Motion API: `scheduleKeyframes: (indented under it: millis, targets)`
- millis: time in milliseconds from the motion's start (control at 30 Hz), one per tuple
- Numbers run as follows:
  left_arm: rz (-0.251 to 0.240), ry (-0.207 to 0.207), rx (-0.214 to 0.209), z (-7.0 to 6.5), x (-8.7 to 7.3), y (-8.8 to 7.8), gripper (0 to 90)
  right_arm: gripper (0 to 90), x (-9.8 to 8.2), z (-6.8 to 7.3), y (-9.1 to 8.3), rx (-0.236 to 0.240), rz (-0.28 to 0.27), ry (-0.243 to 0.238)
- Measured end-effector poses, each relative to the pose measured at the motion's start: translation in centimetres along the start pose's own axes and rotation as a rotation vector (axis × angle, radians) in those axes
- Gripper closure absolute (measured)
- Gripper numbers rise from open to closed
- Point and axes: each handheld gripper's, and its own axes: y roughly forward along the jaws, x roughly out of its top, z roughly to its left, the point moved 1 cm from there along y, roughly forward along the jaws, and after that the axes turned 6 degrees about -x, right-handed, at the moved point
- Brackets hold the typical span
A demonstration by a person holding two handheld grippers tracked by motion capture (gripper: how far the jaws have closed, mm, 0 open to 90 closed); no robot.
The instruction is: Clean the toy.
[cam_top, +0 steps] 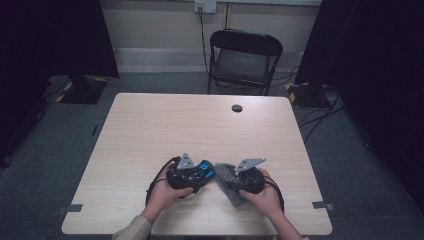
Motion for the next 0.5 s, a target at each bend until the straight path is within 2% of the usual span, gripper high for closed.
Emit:
scheduleKeyframes:
  millis: [200, 300, 500]
  targets:
    - [0.025, 0.004, 0.002, -0.3, 0.6, 0.5, 17.2, 68.4, -0.2, -0.5, -0.1, -0.015, 0.001, 0.014]
    - [0.057, 0.018, 0.021, -0.5, 0.9, 1.0, 15.7, 68.4, -0.3, -0.7, -0.1, -0.013, 0.001, 0.024]
    - [0.118, 0.0, 0.042, -0.3, 0.8, 2.1, 16.2, 68.4, -0.5, -0.7, -0.1, -0.007, -0.006, 0.029]
